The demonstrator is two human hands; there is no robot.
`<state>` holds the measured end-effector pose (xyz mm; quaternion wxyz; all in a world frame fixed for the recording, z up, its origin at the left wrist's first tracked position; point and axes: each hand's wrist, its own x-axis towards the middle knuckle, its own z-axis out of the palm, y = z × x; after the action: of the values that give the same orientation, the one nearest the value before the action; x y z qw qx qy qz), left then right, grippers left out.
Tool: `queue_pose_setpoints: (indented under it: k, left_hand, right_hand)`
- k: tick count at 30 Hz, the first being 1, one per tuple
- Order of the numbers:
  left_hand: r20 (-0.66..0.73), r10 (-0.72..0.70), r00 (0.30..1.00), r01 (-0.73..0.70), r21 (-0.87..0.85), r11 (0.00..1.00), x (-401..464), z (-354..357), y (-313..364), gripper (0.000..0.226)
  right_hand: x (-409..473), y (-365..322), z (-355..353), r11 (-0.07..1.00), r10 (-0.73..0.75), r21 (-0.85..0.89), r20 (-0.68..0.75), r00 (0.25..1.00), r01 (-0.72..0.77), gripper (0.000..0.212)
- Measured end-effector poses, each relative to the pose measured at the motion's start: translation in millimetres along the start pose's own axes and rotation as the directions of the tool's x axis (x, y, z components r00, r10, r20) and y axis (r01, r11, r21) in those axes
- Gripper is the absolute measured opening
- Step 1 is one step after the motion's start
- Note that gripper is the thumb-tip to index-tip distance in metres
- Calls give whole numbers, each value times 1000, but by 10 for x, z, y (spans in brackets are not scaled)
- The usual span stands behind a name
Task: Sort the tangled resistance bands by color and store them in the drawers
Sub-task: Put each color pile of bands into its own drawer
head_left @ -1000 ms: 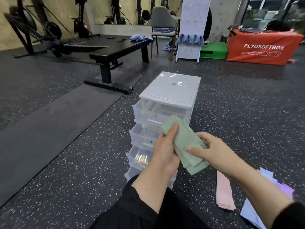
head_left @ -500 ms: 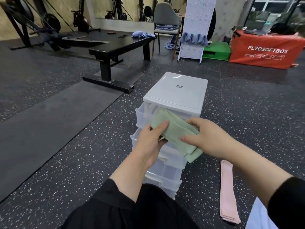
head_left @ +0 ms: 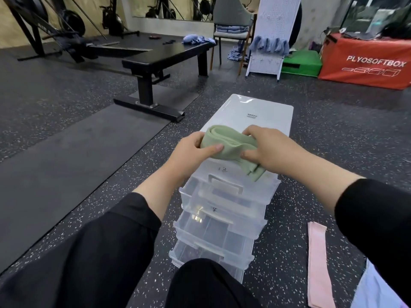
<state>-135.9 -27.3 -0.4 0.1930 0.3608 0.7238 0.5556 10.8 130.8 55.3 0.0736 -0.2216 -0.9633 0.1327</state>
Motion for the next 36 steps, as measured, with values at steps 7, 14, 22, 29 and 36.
queue_pose_setpoints:
  k: [7, 14, 22, 29, 36]
  left_hand:
    - [67, 31, 997, -61, 502, 863, 199, -97, -97, 38]
    - [66, 100, 993, -119, 491, 863, 361, -105, -230, 35]
    - [112, 48, 993, -103, 558, 824, 375, -138, -359, 56]
    - [106, 17, 994, -75, 574, 815, 324, -128, -372, 46]
    - [59, 43, 997, -70, 583, 809, 293, -117, -404, 79]
  right_hand:
    - [106, 39, 80, 987, -61, -149, 1, 998, 60, 42]
    - [157, 24, 24, 943, -159, -300, -20, 987, 146, 39]
    - [109, 40, 155, 914, -232, -329, 61, 971, 239, 47]
    - [105, 77, 325, 934, -156, -314, 67, 986, 169, 44]
    - [42, 87, 461, 912, -134, -383, 67, 989, 150, 44]
